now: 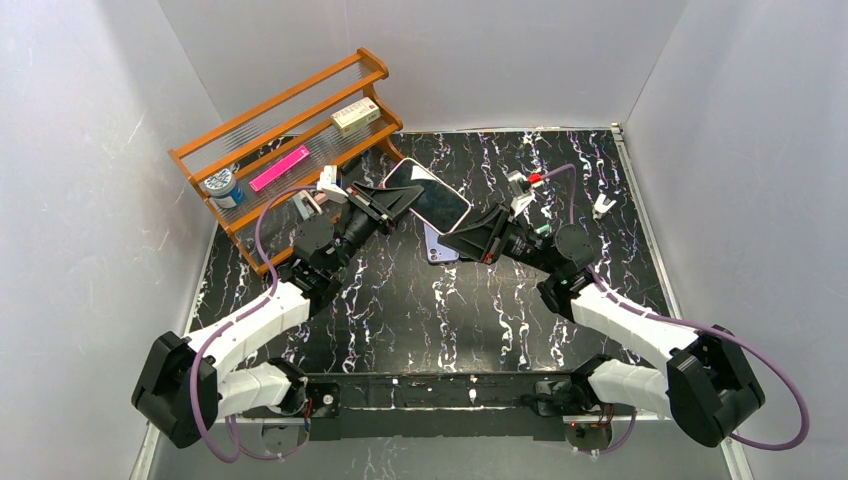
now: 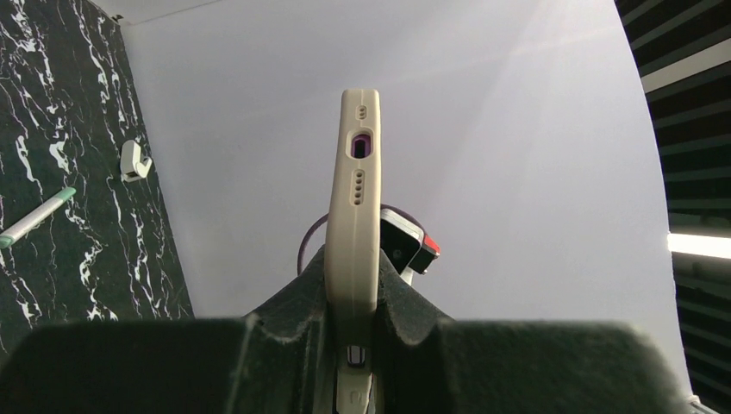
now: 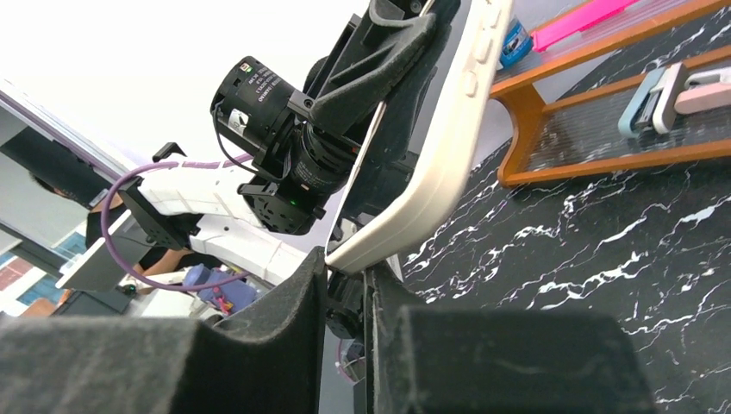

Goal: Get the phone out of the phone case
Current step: Remove the phone case from the phone.

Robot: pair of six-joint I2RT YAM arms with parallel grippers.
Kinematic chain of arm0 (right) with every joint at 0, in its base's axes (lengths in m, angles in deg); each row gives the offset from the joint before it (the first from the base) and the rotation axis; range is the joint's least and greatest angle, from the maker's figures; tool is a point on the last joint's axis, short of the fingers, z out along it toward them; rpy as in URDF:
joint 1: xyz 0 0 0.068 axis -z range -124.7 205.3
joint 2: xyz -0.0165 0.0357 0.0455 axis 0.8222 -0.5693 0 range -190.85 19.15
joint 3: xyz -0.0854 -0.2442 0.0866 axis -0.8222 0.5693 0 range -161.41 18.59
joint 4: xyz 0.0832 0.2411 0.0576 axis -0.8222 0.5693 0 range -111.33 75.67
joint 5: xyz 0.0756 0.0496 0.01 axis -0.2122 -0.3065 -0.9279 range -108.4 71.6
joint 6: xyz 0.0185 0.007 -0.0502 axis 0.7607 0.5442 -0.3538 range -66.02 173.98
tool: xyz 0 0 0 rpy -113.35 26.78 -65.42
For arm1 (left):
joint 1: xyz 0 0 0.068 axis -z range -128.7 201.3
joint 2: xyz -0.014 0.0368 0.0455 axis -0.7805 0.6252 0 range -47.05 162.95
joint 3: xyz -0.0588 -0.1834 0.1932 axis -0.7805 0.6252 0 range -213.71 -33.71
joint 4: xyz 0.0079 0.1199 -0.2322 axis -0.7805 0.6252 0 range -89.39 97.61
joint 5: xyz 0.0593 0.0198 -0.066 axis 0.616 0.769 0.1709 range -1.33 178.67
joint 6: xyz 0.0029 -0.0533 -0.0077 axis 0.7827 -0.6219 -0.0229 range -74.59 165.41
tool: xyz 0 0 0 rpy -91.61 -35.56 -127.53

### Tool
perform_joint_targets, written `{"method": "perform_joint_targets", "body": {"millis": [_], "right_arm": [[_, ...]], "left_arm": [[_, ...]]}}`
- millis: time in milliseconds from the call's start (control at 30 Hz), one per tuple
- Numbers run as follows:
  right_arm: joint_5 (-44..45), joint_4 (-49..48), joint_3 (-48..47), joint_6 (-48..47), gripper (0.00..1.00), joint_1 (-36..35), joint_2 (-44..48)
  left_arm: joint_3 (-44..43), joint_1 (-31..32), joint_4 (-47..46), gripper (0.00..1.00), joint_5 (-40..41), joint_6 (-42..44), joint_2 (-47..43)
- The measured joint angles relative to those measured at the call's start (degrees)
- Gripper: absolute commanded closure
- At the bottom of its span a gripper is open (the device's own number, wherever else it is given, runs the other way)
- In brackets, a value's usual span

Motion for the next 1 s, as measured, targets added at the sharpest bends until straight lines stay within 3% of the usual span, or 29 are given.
{"method": "perform_joint_targets", "body": {"millis": [133, 533, 567, 700, 1000], "right_arm": [[0.1, 0.2, 0.0, -2.3, 0.99, 0.0, 0.5], [-1.6, 11.3, -3.1, -18.2, 0.99, -0.1, 1.7], [-1.7, 12.2, -3.3, -19.0, 0.96, -0.1, 1.7], [-2.1, 14.8, -3.8, -20.5, 0.69, -0.3, 1.6], [-1.4, 10.4, 0.2, -14.2, 0.51, -0.1, 3.3]], "left_arm": [[0.1, 0.0, 0.0, 1.0, -0.2, -1.9, 0.1], [0.5, -0.3, 1.0, 1.0, -0.4, -5.4, 1.4], [0.5, -0.3, 1.3, 1.0, -0.3, -5.5, 1.4], [0.6, -0.2, 1.4, 1.0, -0.7, -5.5, 1.4], [0.6, 0.2, 1.3, 1.0, -2.6, -4.4, 3.2]]}}
